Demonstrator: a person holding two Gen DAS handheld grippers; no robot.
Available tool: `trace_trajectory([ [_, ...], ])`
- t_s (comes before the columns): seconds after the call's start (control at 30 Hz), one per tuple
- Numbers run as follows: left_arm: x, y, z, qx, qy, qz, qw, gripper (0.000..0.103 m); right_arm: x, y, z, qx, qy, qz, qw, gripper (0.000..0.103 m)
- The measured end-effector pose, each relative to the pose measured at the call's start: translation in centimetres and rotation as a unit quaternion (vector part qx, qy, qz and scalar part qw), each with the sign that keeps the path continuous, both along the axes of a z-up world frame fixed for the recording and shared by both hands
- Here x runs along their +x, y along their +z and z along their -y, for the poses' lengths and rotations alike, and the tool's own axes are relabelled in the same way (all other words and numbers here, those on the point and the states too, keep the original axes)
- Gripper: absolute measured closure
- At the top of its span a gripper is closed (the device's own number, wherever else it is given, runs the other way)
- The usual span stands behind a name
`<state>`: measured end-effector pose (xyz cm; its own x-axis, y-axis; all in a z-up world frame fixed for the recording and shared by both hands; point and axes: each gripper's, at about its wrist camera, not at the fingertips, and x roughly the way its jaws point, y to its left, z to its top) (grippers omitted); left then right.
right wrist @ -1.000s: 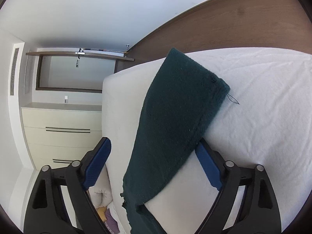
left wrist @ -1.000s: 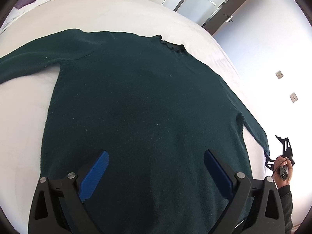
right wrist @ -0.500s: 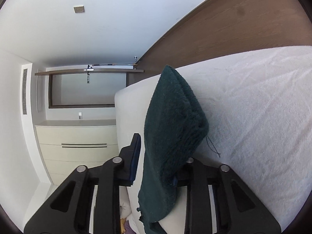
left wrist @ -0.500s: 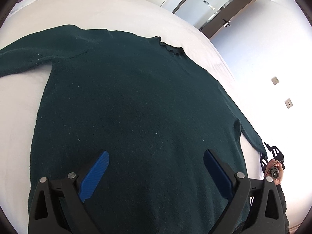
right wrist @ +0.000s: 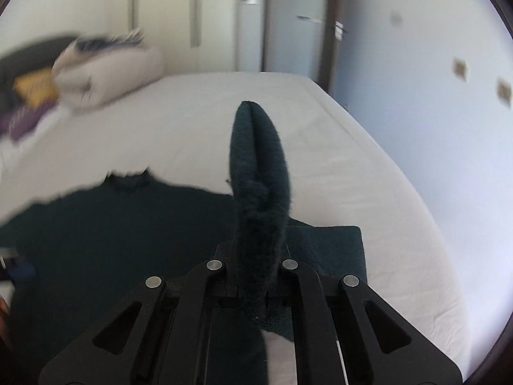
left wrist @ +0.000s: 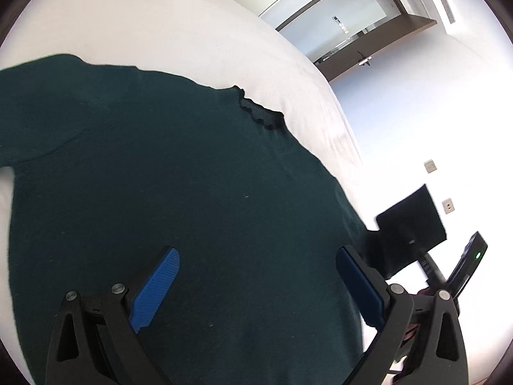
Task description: Fold small clothes
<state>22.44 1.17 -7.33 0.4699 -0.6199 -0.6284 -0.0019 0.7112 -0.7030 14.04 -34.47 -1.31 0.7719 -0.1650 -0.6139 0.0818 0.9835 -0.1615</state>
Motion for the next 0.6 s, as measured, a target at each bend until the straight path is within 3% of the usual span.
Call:
trace_trajectory([
  [0.07, 1.3, -0.6, 0.5, -0.04, -0.01, -0.022, 0.9989, 0.003, 1.4, -2.6, -6.6, -0.088, 0.042, -0.019, 0.995, 0.097],
  [0.17, 2.5, -1.3, 1.5, -0.093, -0.037, -0.036, 0.9943, 0.003, 3.2, -5.7, -12.3, -0.14, 0.074, -0.034, 0.987, 0.097],
  [0.27, 3.7, -2.2, 2.6, -0.132, -0.066, -0.058, 0.9873, 0.003, 5.0, -7.0, -14.2, -0.162, 0.074, -0.035, 0.983, 0.097],
  [0.33, 4.8, -2.8, 3.5, -0.157, -0.085, -0.073, 0.9812, 0.003, 0.1, -9.8, -18.9, -0.182, 0.075, -0.03, 0.98, 0.097],
  [0.53, 7.6, -3.3, 5.8, -0.167, -0.115, -0.091, 0.9749, 0.004, -0.4, -11.9, -20.3, -0.243, 0.092, -0.007, 0.966, 0.097],
  [0.57, 8.1, -3.3, 6.1, -0.164, -0.121, -0.093, 0.9746, 0.012, -0.2, -12.0, -20.8, -0.248, 0.096, -0.005, 0.964, 0.097],
  [0.6, 8.6, -3.5, 6.7, -0.157, -0.133, -0.098, 0.9737, 0.031, 0.0, -12.2, -21.2, -0.252, 0.1, -0.004, 0.963, 0.097],
])
